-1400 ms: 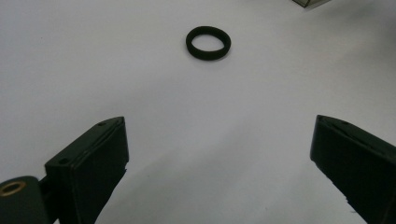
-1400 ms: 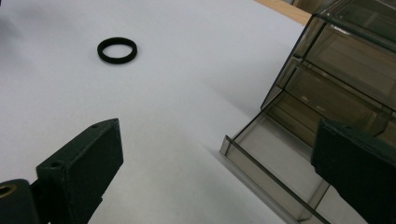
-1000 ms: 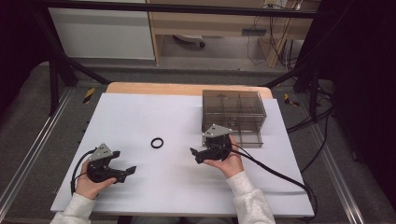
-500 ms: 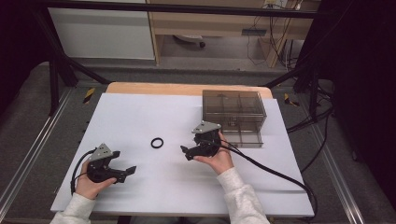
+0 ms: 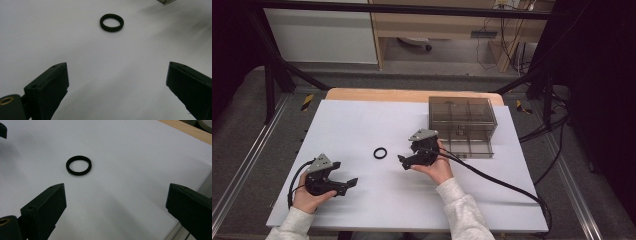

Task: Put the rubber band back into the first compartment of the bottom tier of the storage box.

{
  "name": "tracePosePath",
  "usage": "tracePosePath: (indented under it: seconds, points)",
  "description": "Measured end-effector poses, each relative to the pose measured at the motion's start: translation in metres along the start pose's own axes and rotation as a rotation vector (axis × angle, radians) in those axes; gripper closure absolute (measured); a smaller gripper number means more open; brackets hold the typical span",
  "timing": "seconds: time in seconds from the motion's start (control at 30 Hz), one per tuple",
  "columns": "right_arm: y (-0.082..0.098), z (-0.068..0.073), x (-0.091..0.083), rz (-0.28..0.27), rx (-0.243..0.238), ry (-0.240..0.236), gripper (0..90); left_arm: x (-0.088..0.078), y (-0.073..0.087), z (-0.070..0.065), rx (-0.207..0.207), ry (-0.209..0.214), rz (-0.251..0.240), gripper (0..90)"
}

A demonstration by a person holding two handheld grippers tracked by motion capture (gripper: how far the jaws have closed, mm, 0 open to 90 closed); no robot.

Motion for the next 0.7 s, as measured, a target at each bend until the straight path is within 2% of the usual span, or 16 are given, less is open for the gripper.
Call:
tracePosePath:
  seconds: [0.27, 0.7]
  points:
    - [-0.005, 0.005, 0.011, 0.005, 0.002, -0.011, 3.9, 0.000, 0.000, 0.000, 0.001, 0.001, 0.000, 4.1]
    - [-0.010, 0.003, 0.028, 0.014, 0.026, -0.014, 5.0, 0.000, 0.000, 0.000, 0.001, 0.000, 0.000, 4.1]
Point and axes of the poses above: each handheld gripper's, and its own axes: x roughly forward along the jaws, y roughly out of its underside, z roughly to its left, the point moved 10 cm from there along x, roughly forward along the jaws, and after that the axes turned 1 degree about x, right-handed, at the moved point
